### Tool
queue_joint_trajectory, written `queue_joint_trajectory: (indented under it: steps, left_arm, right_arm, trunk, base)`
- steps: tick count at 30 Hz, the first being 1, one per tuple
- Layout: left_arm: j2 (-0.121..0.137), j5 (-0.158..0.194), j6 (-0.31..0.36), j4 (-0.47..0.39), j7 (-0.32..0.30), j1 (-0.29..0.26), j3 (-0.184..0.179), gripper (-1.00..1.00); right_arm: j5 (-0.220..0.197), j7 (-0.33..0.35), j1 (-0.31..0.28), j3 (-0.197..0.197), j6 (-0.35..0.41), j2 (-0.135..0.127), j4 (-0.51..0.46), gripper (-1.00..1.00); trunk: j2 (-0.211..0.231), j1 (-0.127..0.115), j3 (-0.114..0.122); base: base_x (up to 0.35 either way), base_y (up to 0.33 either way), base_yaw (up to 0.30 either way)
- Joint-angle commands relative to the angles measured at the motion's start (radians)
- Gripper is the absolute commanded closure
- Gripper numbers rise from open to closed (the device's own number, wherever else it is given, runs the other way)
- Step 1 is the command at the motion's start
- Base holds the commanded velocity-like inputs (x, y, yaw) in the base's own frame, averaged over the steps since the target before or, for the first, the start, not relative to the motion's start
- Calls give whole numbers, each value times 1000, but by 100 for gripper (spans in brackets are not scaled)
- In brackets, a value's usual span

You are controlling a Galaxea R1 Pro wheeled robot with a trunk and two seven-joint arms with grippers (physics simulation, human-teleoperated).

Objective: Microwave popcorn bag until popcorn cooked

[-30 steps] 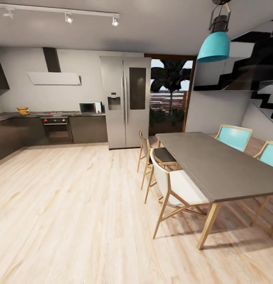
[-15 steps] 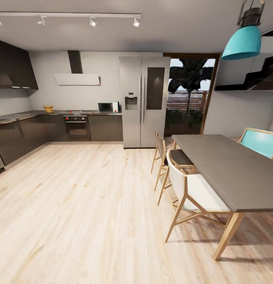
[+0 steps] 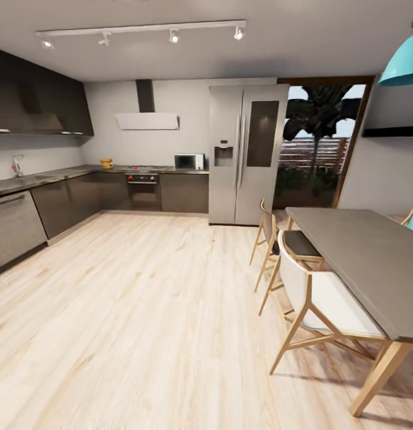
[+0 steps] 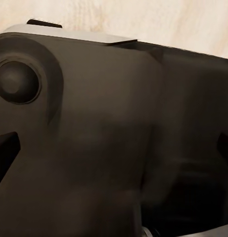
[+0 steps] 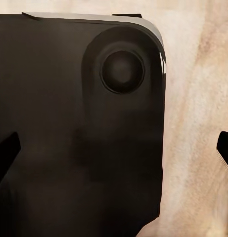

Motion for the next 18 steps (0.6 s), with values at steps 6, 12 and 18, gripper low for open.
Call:
queue_joint_trajectory:
  steps: [6,12,18]
  left_arm:
    - [0,5,-2,0,-1,0,2,-100]
    - [0,5,-1,0,-1,0,2,-100]
    - [0,5,1,1,-1,0,2,-100]
  right_arm:
    - [-1,0,0,0,-3,0,0,-100]
    - [-1,0,0,0,-3,0,0,-100]
    - [-1,0,0,1,-1,0,0,-100]
  trunk:
    - [0,0,-1]
    - [0,0,-1]
    - [0,0,-1]
  base:
    - [0,0,270]
    - [0,0,267]
    - [0,0,61]
